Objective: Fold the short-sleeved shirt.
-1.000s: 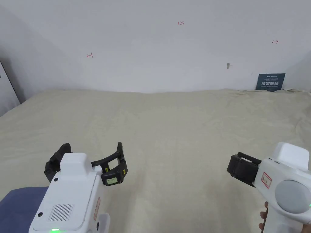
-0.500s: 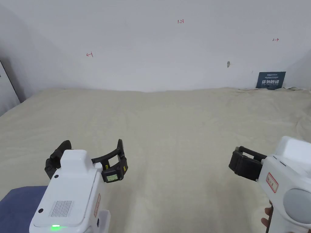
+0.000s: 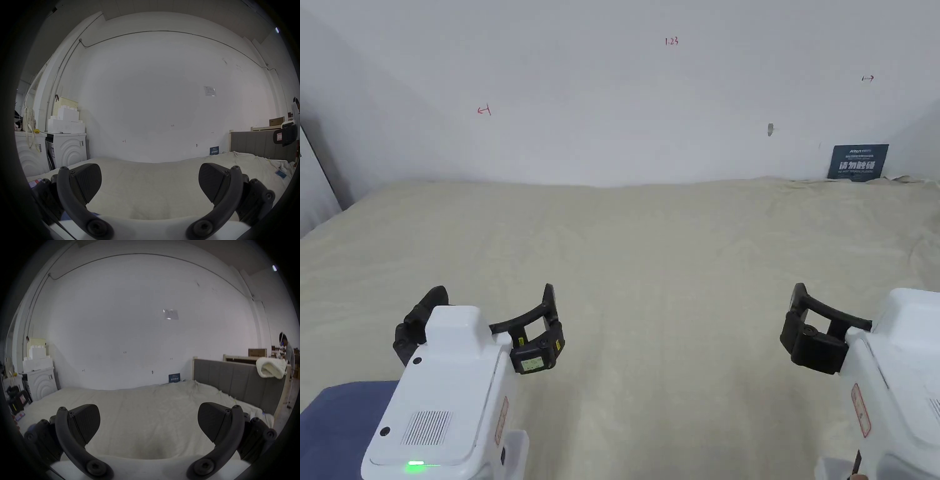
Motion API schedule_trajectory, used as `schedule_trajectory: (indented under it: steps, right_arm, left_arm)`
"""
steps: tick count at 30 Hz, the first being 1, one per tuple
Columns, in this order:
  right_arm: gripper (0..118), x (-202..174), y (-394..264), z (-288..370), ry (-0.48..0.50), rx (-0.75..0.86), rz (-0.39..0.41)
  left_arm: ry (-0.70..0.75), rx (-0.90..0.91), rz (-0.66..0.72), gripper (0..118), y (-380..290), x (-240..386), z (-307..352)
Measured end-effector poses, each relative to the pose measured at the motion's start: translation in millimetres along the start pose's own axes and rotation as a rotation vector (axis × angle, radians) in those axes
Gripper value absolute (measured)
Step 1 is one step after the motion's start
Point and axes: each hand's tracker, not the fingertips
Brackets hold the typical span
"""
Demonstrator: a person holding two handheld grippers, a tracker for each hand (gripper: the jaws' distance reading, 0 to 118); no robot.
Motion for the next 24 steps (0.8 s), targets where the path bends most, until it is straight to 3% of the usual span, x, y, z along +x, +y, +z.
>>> schedule_trajectory:
  steps: [7,24]
  right_arm:
    - [118,-0.4,-3.7,2.7,0.007,0.052,0.07]
    - [118,-2.8,0.7,9.5,0.027,0.083,0.089]
  left_arm:
    - [0.004,0.004,-0.005,118,-1.0,-0.1,1.4]
    - [0.011,0.001,0.005,118,-1.9,-0.4,2.0]
